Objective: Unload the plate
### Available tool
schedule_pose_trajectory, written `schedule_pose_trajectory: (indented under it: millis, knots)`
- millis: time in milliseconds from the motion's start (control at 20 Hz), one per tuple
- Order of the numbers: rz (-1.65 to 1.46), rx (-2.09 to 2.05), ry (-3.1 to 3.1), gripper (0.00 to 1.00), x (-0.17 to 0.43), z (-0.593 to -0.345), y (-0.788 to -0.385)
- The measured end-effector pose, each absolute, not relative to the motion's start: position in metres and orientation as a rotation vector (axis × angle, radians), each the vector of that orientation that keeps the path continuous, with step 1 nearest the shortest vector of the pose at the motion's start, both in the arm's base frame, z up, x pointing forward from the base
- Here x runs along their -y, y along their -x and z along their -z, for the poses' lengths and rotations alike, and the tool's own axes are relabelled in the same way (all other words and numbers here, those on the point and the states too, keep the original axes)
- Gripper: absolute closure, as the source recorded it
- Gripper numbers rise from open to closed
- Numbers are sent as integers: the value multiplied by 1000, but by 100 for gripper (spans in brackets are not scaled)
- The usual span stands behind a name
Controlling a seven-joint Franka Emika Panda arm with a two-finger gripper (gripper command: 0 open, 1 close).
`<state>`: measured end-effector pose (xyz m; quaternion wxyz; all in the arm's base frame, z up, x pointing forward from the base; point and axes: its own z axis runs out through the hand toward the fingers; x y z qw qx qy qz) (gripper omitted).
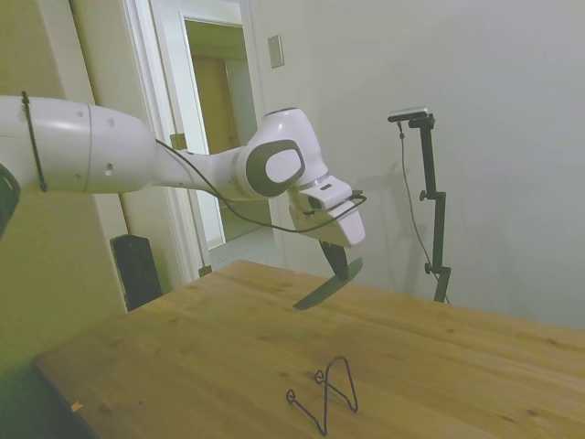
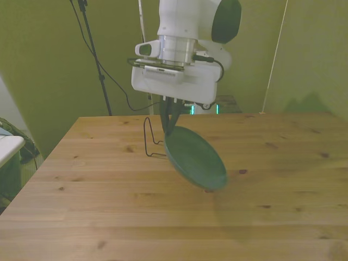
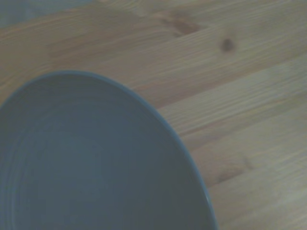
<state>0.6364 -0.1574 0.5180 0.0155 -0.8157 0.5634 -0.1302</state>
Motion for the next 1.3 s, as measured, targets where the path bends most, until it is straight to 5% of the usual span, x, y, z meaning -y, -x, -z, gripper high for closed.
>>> schedule_pose_trajectory:
  millis: [550, 1000, 1050, 1300]
  knots:
    - [308, -1708, 2464, 100, 149, -421, -638]
    - [277, -1722, 2488, 100, 162, -394, -625]
    - [272, -1724, 2490, 0, 164, -391, -624]
    - [269, -1721, 2495, 0, 166, -390, -623]
